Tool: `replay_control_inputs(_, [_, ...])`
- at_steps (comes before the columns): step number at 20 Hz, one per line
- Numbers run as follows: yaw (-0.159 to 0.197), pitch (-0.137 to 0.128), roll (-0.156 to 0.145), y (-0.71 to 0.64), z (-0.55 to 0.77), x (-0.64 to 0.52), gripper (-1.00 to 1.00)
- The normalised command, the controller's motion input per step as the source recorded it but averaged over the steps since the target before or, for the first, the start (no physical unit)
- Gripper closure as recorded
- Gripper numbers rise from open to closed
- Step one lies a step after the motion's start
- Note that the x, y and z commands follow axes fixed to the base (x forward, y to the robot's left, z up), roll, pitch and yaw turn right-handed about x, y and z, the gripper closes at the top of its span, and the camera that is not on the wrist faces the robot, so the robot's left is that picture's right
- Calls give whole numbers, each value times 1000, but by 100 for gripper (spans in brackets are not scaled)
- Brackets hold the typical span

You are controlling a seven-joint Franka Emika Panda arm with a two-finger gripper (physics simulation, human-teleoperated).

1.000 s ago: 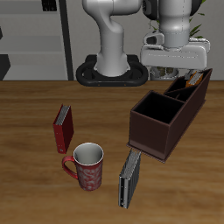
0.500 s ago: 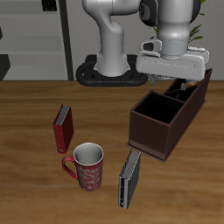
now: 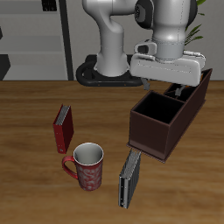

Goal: Place the orange book into the left desk caddy's left compartment and place the striped book into the left desk caddy's right compartment and place the red book into the left desk caddy's right compartment

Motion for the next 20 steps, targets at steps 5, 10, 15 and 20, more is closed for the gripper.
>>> replay_control_inputs(5, [18, -6, -3, -114, 32, 240, -100])
replay_control_inputs(10, [41, 22, -8, -37, -1, 279, -100])
replay_control_inputs(15, [39, 32, -13, -97, 5, 383, -100])
replay_control_inputs(20, [60, 12, -22, -134, 81, 289, -100])
